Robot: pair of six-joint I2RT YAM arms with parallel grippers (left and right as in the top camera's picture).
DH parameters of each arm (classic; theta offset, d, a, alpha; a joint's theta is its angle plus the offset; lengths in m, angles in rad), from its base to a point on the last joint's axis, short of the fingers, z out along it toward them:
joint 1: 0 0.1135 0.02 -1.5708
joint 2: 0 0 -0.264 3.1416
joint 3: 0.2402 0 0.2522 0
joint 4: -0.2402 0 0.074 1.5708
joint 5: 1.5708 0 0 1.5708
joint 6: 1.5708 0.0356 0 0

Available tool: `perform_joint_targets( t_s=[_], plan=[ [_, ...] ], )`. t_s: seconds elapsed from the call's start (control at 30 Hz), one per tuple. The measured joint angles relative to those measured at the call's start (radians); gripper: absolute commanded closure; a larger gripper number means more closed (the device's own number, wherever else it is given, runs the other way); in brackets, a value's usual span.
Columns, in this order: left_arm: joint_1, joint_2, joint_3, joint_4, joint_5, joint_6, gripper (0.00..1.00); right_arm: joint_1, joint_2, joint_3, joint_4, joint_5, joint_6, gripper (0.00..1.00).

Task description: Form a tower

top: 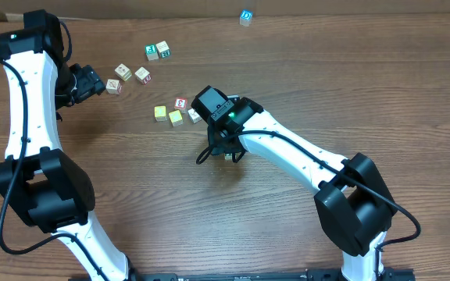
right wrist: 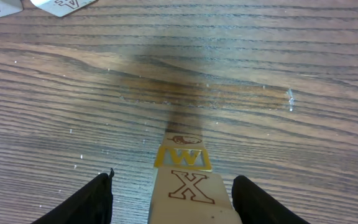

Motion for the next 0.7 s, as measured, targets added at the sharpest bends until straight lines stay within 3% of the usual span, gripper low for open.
perform_joint_targets(
  t_s=[0.27,0.7],
  plan=[
    [0.0,0.0,0.0,0.0,0.0,0.0,0.0,0.0,0.042,-0.003,0.001,0.0,0.0,0.42],
    [0.0,0.0,0.0,0.0,0.0,0.0,0.0,0.0,0.043,-0.003,0.003,0.001,-0.006,0.74]
  ],
)
